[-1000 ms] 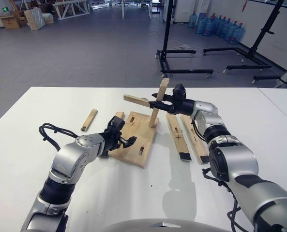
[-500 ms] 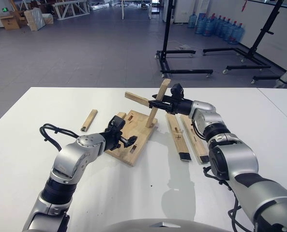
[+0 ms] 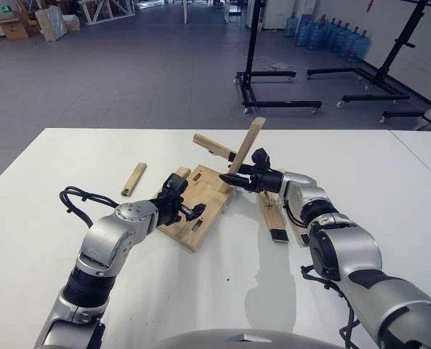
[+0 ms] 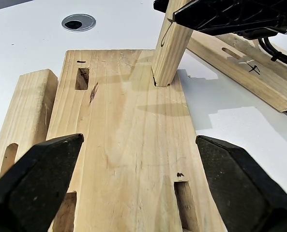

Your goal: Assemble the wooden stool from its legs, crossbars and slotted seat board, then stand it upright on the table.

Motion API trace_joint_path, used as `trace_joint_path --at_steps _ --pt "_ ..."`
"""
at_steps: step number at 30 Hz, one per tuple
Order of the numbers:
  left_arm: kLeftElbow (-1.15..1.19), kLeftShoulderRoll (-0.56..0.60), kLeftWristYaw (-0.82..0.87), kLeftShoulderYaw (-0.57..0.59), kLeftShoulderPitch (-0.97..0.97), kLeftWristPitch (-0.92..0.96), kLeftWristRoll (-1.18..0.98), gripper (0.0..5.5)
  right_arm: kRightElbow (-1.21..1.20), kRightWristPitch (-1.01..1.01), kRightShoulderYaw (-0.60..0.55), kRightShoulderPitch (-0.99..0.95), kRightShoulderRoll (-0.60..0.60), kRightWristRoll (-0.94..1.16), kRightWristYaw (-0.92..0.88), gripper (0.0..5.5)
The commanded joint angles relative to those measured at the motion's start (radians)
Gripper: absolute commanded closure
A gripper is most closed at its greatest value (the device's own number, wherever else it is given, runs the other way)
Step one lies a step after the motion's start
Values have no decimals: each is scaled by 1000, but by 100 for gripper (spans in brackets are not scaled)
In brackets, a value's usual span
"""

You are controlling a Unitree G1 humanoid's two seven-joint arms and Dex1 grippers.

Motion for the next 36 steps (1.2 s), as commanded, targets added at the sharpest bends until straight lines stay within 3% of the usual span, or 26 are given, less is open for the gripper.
trace_joint_path --at_steps 1,6,10,13,16,20,24,28,31,36 --pt "24 14 -16 33 -14 -20 2 123 -30 -4 20 -10 -41 -38 36 106" --pt "52 58 -80 117 -62 -84 -18 123 -44 -16 22 12 -104 -64 33 106" --pt "71 122 -182 298 -105 -140 -107 123 -181 89 31 92 -193 -48 121 106" --pt "107 178 -210 474 -119 -146 -173 123 -730 172 67 366 -268 -50 92 106" --pt "157 231 -214 564 -99 -168 -170 123 -1314 407 90 604 -326 -13 9 106" --pt "183 228 -198 573 -100 -181 -161 123 -1620 555 206 612 -302 7 -18 106" --pt "184 196 -175 541 -122 -180 -154 123 -1633 670 369 501 -93 -59 -165 106" --pt "188 188 -157 526 -109 -191 -148 123 -1581 758 532 424 42 -139 -327 106" --pt "194 182 -145 515 -105 -203 -147 123 -1457 729 657 349 76 -259 -435 106" --pt "180 169 -128 479 -85 -213 -143 123 -1288 648 738 281 74 -372 -500 106"
